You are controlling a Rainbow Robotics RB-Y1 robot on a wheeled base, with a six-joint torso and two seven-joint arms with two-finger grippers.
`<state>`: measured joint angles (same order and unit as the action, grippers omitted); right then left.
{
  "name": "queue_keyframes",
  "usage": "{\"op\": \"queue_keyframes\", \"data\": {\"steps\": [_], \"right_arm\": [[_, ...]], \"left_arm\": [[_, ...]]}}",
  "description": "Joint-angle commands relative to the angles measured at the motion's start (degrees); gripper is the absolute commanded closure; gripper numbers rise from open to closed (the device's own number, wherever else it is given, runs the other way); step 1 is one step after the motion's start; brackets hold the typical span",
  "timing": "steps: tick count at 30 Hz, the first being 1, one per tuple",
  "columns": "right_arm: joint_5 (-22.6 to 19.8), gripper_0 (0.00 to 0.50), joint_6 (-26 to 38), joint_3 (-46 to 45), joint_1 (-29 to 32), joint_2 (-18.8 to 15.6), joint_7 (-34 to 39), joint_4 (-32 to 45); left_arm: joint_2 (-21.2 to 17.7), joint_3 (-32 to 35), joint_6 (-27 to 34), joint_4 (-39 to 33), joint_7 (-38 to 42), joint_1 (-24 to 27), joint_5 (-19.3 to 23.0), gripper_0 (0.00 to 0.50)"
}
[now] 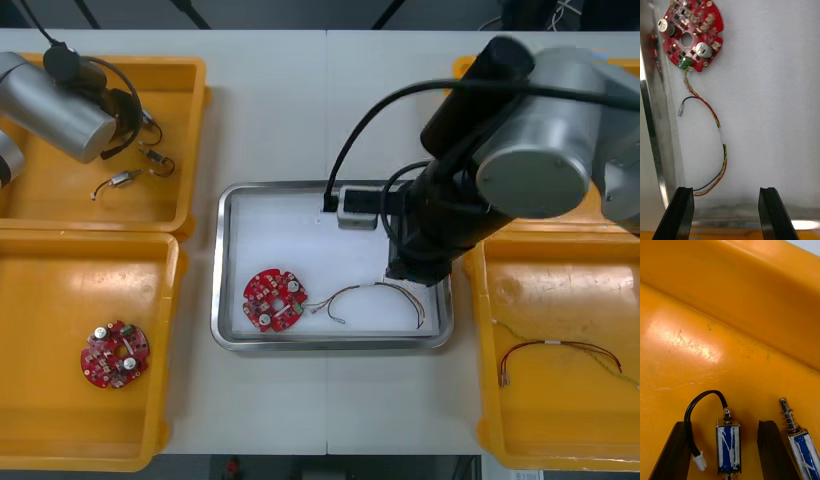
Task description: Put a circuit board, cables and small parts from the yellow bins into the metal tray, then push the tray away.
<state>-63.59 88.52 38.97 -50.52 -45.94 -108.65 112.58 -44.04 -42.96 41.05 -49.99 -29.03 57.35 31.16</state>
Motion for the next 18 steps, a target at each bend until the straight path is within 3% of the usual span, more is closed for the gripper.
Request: {"op": "queue_keyframes", "data": {"steps": [1, 3, 4, 5, 6, 8, 10, 18], "right_arm": [[-1.8, 0.0, 5.3, -7.9, -1.6, -2.3, 6.5, 1.8], [-2.0, 0.0, 7.1, -10.0, -1.6, -2.8, 9.7, 1.8], [-2.1, 0.0, 8.2, -11.0, -1.6, -3.1, 11.9, 1.8], [-2.1, 0.0, 8.9, -12.0, -1.6, -3.6, 14.2, 1.8], [-2.1, 0.0, 9.3, -12.4, -1.6, -3.9, 15.3, 1.8], [-2.3, 0.0, 10.3, -13.7, -1.6, -5.2, 20.0, 1.5], [-2.6, 0.0, 10.8, -14.5, -1.7, -6.2, 23.2, 1.1], [-3.6, 0.0, 11.8, -16.6, -1.7, -10.0, 36.3, -3.0]], "left_arm": [[0.8, -2.2, -0.6, 0.3, 1.9, 2.5, -1.0, 0.0], [0.8, -2.3, -0.5, 0.4, 1.7, 2.5, -1.2, 0.0], [0.7, -2.3, -0.5, 0.4, 1.7, 2.5, -1.5, 0.037], [0.8, -2.4, -0.6, 0.4, 1.6, 2.4, -1.5, 0.144], [0.8, -2.5, -0.5, 0.4, 1.6, 2.4, -1.6, 0.199], [0.8, -3.5, -0.6, 0.4, 1.7, 2.4, -2.1, 0.429], [0.8, -4.5, -0.6, 0.5, 1.9, 2.5, -2.4, 0.5], [0.8, -5.3, -0.6, 1.1, 1.7, 2.4, -3.0, 0.5]]}}
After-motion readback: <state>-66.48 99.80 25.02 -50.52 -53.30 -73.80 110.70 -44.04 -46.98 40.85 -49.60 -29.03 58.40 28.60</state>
